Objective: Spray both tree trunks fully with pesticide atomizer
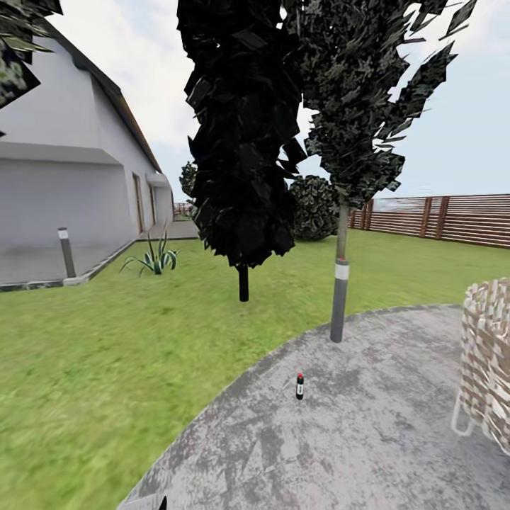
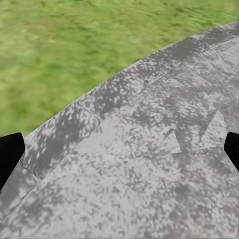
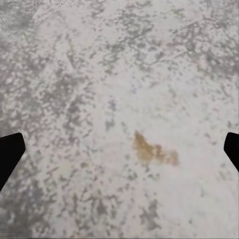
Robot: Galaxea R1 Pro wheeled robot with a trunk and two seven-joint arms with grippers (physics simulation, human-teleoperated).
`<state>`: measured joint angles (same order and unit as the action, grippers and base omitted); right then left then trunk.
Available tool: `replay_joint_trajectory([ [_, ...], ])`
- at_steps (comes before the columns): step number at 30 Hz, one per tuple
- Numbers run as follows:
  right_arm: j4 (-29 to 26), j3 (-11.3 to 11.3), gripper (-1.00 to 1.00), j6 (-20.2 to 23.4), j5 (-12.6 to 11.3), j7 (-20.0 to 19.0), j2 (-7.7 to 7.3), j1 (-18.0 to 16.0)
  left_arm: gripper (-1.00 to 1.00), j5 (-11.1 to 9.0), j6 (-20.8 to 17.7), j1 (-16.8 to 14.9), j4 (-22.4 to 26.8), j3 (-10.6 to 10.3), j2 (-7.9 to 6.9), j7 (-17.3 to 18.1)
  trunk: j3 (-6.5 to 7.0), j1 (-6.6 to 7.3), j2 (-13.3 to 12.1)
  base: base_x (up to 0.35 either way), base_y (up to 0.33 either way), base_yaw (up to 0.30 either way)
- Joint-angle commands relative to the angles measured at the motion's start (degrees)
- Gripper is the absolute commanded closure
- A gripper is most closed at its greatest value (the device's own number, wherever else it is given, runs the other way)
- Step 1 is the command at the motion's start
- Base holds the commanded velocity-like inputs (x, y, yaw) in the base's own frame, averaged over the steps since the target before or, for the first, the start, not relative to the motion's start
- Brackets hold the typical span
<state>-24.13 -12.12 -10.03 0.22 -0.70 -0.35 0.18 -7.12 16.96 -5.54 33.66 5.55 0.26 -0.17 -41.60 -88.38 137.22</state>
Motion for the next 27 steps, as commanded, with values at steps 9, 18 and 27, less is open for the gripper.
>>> replay_joint_trajectory([
  [9,-0.2,-0.1,-1.0,0.0,-0.4,0.1,0.0,0.0,-1.0,0.0,0.0,0.0,0.0,0.0,0.0,0.0,0.0,0.0,0.0,0.329,0.142,0.0],
  [18,-0.2,0.2,-1.0,0.0,0.0,0.0,0.0,0.0,-1.0,0.0,0.0,0.0,0.0,0.0,0.0,0.0,0.0,0.0,0.0,0.321,0.171,0.0],
  [27,-0.2,-0.1,-1.0,0.0,-0.5,0.0,0.0,0.0,-1.0,0.0,0.0,0.0,0.0,0.0,0.0,0.0,0.12,0.0,0.0,0.305,0.194,-0.124],
])
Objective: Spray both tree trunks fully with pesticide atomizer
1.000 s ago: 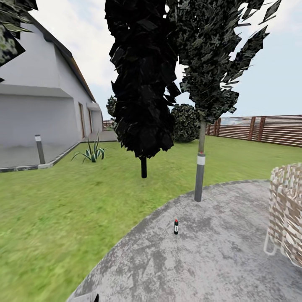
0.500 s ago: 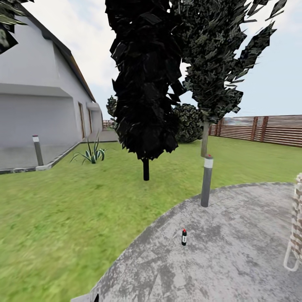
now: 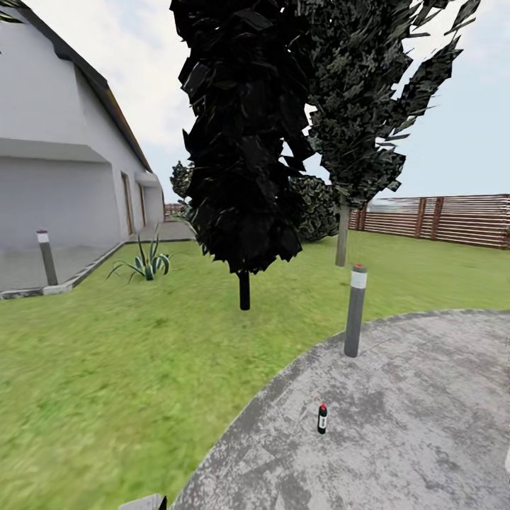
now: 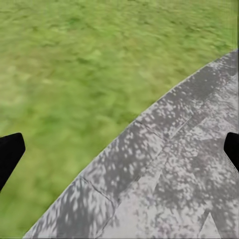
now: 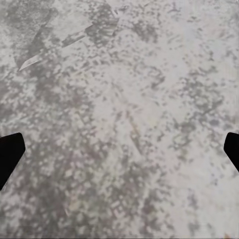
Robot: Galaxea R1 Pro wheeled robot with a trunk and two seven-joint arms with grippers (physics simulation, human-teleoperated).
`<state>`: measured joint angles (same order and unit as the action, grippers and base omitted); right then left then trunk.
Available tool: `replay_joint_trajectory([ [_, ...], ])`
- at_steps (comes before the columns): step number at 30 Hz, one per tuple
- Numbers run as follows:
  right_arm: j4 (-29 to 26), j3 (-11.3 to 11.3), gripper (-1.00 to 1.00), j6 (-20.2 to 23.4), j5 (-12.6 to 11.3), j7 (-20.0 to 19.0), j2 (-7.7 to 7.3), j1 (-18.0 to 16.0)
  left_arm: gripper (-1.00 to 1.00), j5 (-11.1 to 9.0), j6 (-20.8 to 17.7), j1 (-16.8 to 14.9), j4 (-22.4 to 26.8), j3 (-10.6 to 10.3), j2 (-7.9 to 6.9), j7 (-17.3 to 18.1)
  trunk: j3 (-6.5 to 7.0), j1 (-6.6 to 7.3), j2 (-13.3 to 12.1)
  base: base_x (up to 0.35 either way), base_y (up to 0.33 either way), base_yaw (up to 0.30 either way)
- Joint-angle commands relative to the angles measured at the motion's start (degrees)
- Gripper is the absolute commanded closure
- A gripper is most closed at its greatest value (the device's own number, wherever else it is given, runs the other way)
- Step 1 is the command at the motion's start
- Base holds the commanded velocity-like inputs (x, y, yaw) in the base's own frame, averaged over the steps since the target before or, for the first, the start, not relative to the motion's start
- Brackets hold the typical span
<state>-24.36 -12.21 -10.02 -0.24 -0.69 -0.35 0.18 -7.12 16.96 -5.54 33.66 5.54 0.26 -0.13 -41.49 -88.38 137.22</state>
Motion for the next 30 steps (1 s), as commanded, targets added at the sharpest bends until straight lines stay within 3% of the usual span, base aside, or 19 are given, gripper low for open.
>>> replay_joint_trajectory([
  [1,0.0,0.0,-1.0,0.0,0.0,0.0,0.0,0.0,-1.0,0.0,0.0,0.0,0.0,0.0,0.0,0.0,0.03,0.0,0.0,0.284,0.195,-0.234],
  [16,0.0,0.0,-1.0,0.0,0.0,0.0,0.0,0.0,-1.0,0.0,0.0,0.0,0.0,0.0,-0.01,0.0,0.48,0.0,0.0,0.192,0.175,-0.251],
  [30,0.0,0.0,-1.0,0.0,0.0,0.0,0.0,0.0,-1.0,0.0,0.0,0.0,0.0,0.0,-0.04,0.0,0.9,0.0,0.0,0.044,0.074,-0.248],
])
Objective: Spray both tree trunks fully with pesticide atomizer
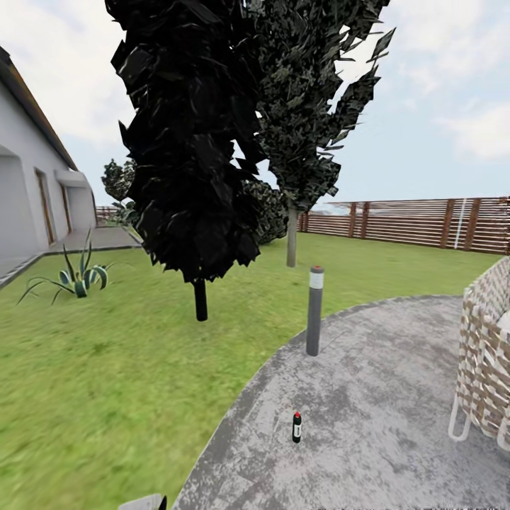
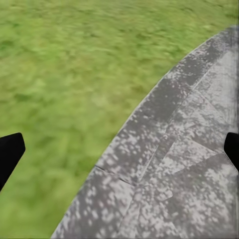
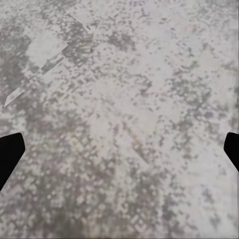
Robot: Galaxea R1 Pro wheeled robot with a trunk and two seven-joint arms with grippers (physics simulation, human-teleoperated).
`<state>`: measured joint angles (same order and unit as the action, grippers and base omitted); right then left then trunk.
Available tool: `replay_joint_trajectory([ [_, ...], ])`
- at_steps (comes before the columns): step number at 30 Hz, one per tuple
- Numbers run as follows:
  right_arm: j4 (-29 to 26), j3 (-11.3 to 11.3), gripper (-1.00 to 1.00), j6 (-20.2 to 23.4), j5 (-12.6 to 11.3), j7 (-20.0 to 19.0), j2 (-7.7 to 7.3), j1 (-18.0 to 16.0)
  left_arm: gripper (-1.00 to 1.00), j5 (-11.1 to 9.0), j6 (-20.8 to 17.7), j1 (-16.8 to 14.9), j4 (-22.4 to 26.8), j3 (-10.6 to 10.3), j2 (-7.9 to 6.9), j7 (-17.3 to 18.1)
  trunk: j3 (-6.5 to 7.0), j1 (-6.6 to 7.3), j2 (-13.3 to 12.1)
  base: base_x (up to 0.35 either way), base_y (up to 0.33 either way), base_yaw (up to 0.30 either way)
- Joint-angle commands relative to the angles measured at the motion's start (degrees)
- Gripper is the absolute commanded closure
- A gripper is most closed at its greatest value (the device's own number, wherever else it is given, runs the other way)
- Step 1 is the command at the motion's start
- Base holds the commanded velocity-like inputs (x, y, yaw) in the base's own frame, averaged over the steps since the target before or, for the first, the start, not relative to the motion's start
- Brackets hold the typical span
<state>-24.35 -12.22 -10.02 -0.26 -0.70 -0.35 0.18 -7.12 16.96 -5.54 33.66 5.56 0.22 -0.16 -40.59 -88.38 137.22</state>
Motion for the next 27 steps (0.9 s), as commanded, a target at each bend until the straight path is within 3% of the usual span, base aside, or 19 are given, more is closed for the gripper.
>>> replay_joint_trajectory([
  [1,0.0,0.0,-1.0,0.0,0.0,0.0,0.0,0.0,-1.0,0.0,0.0,0.0,0.0,0.0,0.0,0.0,0.02,0.0,0.0,0.001,0.103,-0.121],
  [27,0.3,0.0,-1.0,0.0,0.0,0.0,0.0,0.0,-1.0,0.0,0.1,0.0,0.0,0.0,-0.05,0.0,0.73,0.0,0.0,0.0,0.287,-0.107],
])
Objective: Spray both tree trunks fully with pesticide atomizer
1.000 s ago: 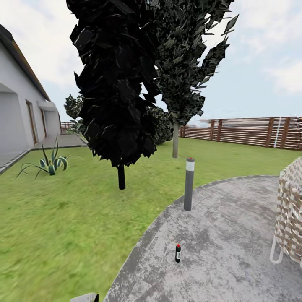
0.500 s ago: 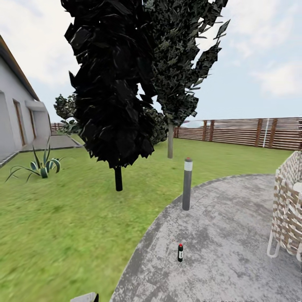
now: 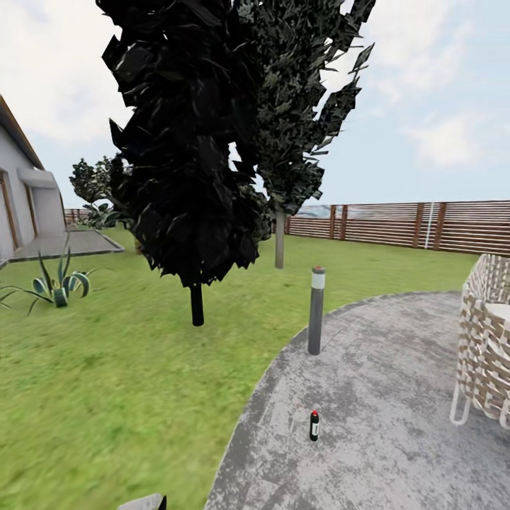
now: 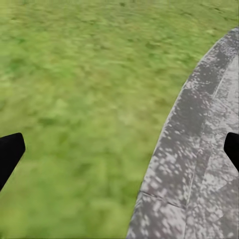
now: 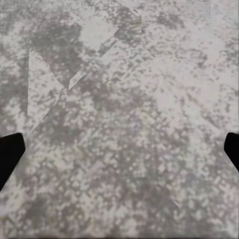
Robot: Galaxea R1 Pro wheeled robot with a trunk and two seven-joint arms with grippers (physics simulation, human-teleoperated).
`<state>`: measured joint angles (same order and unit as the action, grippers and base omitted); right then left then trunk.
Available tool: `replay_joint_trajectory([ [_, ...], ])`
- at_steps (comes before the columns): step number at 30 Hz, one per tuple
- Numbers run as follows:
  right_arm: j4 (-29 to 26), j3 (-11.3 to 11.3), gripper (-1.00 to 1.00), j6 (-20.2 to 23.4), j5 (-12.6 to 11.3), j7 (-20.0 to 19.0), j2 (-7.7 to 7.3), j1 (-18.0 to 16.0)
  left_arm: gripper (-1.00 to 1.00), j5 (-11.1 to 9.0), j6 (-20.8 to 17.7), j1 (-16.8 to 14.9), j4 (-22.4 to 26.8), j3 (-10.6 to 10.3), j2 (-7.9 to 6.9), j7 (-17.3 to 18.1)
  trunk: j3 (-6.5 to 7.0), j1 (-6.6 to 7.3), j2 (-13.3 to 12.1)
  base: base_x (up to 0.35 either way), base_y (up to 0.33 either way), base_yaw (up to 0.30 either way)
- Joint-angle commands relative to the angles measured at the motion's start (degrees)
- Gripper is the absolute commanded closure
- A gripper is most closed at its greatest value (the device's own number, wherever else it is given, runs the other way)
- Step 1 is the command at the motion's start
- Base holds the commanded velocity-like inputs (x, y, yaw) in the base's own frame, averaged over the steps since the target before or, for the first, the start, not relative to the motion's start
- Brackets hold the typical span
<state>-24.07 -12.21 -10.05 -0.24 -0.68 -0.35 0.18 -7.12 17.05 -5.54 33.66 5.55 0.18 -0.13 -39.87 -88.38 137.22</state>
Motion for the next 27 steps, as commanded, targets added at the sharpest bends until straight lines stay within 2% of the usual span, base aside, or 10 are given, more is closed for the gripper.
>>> replay_joint_trajectory([
  [1,-0.1,0.0,-1.0,0.0,0.0,0.0,0.0,0.0,-1.0,0.0,0.0,0.0,0.0,0.0,0.0,0.0,0.0,0.0,0.0,0.0,0.305,-0.002],
  [7,-0.3,0.0,-1.0,0.0,0.0,0.1,0.0,0.0,-1.0,0.0,0.0,0.0,0.0,0.0,0.0,0.0,0.0,0.0,0.0,0.015,0.305,-0.075],
  [27,-0.2,0.0,-1.0,0.0,0.0,0.1,0.0,0.0,-1.0,0.0,0.0,0.0,0.0,0.0,-0.06,0.0,0.0,0.0,0.0,0.095,0.304,-0.262],
])
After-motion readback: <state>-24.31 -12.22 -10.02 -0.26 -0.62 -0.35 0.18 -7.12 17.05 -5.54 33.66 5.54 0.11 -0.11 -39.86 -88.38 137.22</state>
